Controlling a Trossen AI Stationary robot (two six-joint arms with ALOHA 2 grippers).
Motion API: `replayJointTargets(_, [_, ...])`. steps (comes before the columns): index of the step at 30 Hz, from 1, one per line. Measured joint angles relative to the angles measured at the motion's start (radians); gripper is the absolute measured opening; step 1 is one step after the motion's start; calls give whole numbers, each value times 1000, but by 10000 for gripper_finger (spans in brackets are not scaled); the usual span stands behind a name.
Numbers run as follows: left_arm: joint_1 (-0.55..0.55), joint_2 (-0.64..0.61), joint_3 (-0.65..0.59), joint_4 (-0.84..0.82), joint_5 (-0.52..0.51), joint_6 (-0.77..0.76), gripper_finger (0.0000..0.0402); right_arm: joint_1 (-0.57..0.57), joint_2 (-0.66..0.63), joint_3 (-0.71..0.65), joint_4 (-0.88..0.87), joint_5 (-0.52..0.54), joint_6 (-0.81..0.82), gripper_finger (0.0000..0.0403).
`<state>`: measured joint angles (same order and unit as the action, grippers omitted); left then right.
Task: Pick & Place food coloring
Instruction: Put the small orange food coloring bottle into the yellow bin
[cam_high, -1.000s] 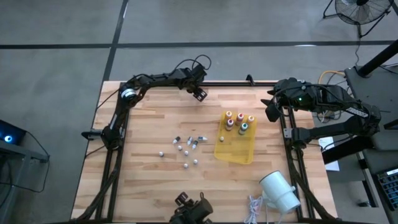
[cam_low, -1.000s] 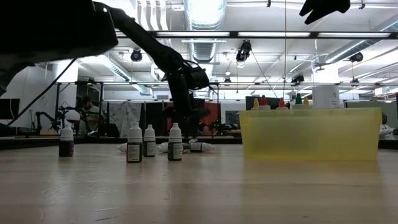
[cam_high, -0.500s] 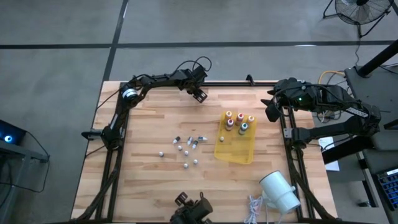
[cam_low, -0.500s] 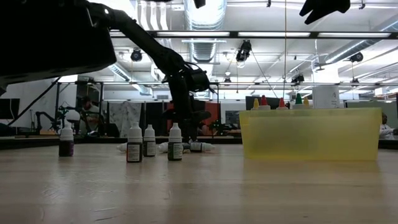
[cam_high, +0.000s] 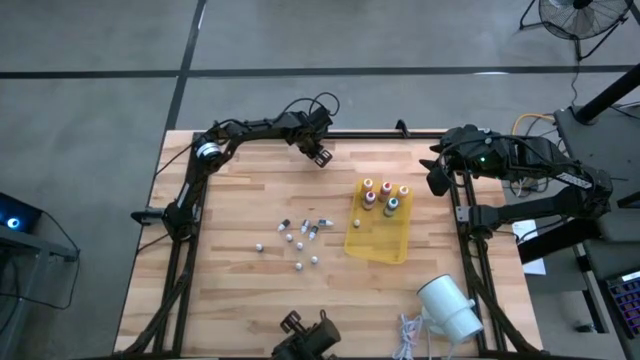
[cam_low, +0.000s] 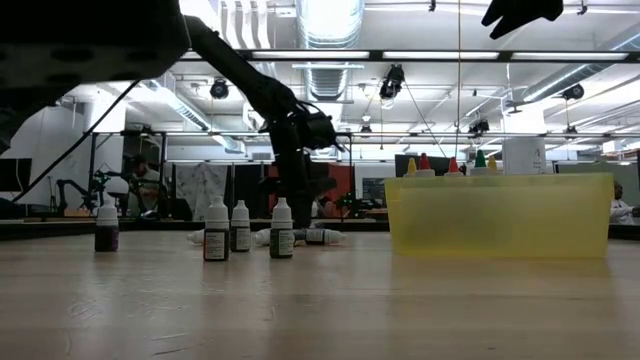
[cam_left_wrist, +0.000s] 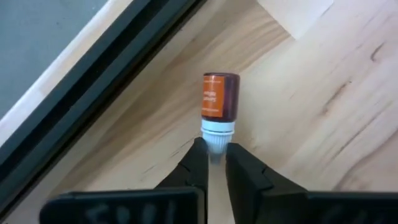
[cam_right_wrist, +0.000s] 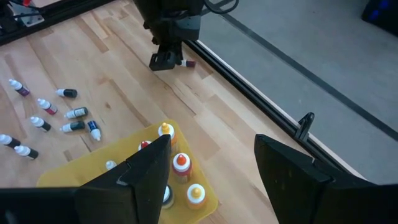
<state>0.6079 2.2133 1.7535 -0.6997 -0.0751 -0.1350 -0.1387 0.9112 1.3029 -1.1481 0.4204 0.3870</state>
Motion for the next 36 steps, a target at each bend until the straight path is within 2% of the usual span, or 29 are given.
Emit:
replayJointTargets(18, [0, -7, 77, -71, 17, 28, 1, 0, -2, 0, -2, 0, -5, 221])
replayJointTargets(27, [0, -7, 77, -73, 89, 26, 0, 0, -1, 0, -57, 0, 17, 221])
replayJointTargets(30, [0, -10, 77, -85, 141, 14, 0, 0, -1, 0, -89, -1, 44, 221])
replayJointTargets(36, [-9, -51, 76, -88, 328, 1, 0, 1, 7, 0, -192, -26, 65, 221])
